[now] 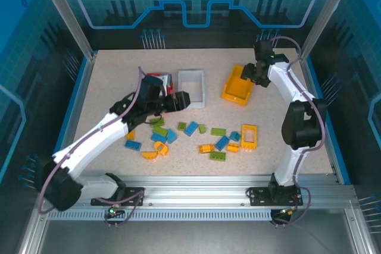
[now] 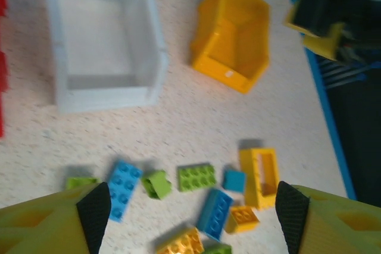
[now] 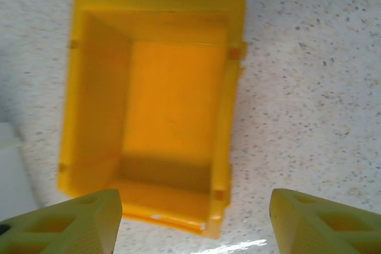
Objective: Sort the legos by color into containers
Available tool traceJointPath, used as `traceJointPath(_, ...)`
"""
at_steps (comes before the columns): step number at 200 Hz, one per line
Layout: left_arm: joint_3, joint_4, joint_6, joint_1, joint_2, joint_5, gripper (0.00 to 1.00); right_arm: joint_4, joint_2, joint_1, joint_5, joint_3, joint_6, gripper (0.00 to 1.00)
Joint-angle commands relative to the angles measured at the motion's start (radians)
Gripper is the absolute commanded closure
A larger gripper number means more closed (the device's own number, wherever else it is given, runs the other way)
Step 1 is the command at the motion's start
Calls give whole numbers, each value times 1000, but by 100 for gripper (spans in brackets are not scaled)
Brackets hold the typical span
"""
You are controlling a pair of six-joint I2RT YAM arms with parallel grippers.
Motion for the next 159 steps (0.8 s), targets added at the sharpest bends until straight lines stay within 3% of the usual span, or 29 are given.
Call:
traceJointPath(1, -114, 115, -56, -58, -156, 27, 18, -22, 59, -11, -38, 16, -46, 33)
traceJointPath(22, -182, 90, -76, -97, -271, 16, 18, -30, 115, -21, -26, 37, -61, 36)
traceJointPath(55, -240, 0, -104, -107, -408, 8, 19, -41, 192, -23, -21, 90, -90, 50)
traceJointPath(104, -253, -127, -102, -108, -529, -32, 20, -56, 223, 13, 17, 119, -144, 78)
traceJointPath(159, -235, -201, -93, -109, -568, -63, 20, 8, 120, 127, 64, 3, -167, 82)
